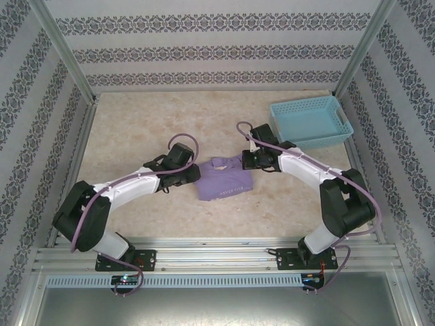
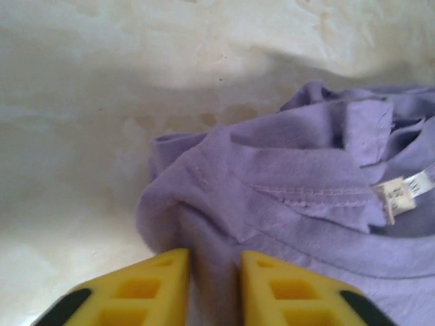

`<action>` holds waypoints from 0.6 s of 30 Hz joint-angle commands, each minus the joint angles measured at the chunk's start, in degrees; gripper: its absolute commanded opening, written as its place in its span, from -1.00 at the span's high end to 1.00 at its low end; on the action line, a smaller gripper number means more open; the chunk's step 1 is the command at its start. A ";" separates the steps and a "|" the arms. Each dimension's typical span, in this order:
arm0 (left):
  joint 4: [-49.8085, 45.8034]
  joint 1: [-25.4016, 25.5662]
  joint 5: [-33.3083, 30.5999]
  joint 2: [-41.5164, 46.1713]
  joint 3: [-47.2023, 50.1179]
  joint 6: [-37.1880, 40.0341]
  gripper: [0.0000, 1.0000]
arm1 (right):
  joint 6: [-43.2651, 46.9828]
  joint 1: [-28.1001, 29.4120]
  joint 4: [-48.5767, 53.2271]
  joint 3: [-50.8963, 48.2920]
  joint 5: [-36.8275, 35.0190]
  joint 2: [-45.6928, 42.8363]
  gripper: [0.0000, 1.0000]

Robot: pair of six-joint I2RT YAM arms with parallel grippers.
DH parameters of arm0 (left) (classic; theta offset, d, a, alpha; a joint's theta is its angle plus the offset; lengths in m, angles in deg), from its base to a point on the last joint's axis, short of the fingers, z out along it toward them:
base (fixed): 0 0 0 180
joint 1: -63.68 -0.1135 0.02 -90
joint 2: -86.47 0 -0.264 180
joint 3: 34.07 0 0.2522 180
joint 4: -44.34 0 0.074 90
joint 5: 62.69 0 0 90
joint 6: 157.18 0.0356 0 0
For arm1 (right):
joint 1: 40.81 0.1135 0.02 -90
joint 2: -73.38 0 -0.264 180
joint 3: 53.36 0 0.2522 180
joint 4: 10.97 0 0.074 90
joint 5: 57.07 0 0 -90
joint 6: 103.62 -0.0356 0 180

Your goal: Fold the inside-out t-shirt

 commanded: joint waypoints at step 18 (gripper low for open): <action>6.71 -4.90 -0.12 -6.02 -1.72 2.27 0.90 | 2.52 -1.58 -4.80 8.69 -4.69 12.82 1.00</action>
